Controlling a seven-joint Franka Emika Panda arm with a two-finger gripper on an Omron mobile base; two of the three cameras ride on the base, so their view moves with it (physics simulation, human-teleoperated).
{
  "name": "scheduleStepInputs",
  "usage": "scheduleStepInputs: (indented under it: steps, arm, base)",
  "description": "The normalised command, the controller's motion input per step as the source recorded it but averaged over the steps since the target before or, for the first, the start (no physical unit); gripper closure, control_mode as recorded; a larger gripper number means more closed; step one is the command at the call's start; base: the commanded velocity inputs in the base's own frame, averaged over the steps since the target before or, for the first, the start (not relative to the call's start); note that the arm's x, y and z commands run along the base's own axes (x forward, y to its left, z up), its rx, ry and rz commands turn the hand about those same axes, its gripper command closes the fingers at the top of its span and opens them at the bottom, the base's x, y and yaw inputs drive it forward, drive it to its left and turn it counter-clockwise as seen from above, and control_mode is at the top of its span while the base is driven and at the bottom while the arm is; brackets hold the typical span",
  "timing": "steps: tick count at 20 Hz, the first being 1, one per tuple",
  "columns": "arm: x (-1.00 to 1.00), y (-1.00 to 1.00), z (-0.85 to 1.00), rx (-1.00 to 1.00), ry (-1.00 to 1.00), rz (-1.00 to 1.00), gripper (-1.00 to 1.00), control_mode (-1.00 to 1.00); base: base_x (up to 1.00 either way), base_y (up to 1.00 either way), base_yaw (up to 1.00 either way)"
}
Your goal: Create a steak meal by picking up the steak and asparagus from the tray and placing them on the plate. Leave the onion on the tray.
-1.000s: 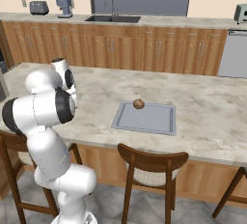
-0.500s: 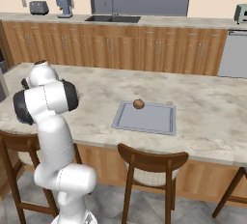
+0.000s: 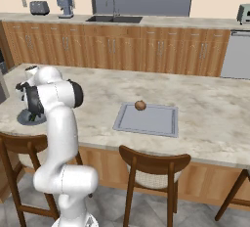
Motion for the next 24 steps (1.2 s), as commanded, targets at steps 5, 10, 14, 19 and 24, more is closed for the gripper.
scheduleStepInputs:
  steps: [5, 10, 14, 19, 24]
  arm:
    - [0.28, 0.41, -0.39, 0.0, 0.01, 0.0, 1.0, -1.0]
    - [0.16, 0.0, -0.25, 0.0, 0.0, -0.01, -1.0, -1.0]
    - [-0.51, -0.37, 0.0, 0.0, 0.0, -0.02, -1.0, -1.0]
    - [-0.68, -0.79, 0.0, 0.02, 0.0, -0.05, -1.0, -1.0]
    - [-0.4, -0.68, 0.06, 0.03, -0.02, -0.04, -1.0, -1.0]
  base:
    - [0.0, 0.0, 0.0]
    - [0.0, 0.0, 0.0]
    - [0.0, 0.0, 0.0]
    - [0.0, 0.0, 0.0]
    - [0.0, 0.0, 0.0]
